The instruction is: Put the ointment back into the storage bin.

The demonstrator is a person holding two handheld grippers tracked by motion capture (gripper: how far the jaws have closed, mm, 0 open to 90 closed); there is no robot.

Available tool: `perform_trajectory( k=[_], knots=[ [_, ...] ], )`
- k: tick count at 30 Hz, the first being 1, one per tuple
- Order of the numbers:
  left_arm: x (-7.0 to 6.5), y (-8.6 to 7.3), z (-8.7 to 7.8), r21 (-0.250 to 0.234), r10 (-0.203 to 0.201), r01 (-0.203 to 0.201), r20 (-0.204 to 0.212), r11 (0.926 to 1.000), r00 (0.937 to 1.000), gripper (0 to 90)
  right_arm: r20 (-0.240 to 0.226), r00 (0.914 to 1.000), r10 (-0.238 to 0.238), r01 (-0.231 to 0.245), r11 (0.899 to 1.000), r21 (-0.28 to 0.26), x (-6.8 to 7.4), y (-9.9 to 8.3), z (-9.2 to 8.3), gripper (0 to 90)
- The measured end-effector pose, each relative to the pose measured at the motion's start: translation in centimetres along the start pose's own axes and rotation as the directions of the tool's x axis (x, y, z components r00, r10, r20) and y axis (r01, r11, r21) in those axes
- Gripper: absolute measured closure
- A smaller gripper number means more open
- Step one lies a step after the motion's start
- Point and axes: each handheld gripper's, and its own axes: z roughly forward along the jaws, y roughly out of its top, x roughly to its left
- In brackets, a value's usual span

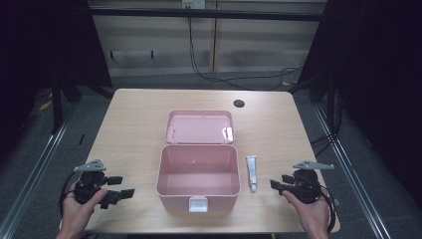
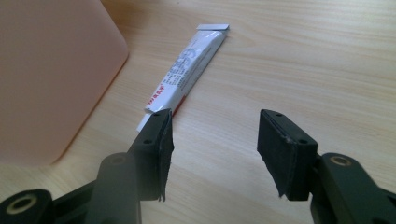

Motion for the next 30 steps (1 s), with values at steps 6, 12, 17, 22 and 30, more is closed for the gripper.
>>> perform_trajectory(
  k=[6,12,17,22,30],
  knots=[
    [0.0,0.0,0.0,0.001,-0.001,0.001,0.001,1.0000,1.0000,21.4,0.004,0.9998,0.020,-0.020,1.000,0.017,0.6,0.9,0.1,51.8],
    [0.1,0.0,0.0,0.004,0.000,0.000,0.002,1.0000,1.0000,21.4,-0.006,0.9996,0.026,-0.026,1.000,0.016,0.9,1.7,-0.1,58.5],
    [0.1,0.0,0.0,0.004,-0.002,0.002,-0.003,1.0000,1.0000,21.4,-0.008,1.0000,-0.004,0.005,0.999,0.044,1.2,2.9,0.5,62.1],
    [0.1,0.0,0.0,0.004,-0.002,0.002,0.000,1.0000,1.0000,21.4,-0.020,0.9992,0.036,-0.033,0.992,0.118,1.4,3.8,0.5,61.3],
    [0.1,0.0,0.0,0.002,-0.005,0.005,-0.001,1.0000,1.0000,21.4,-0.021,0.9994,0.027,-0.022,0.976,0.217,1.6,4.7,1.2,53.7]
  ],
)
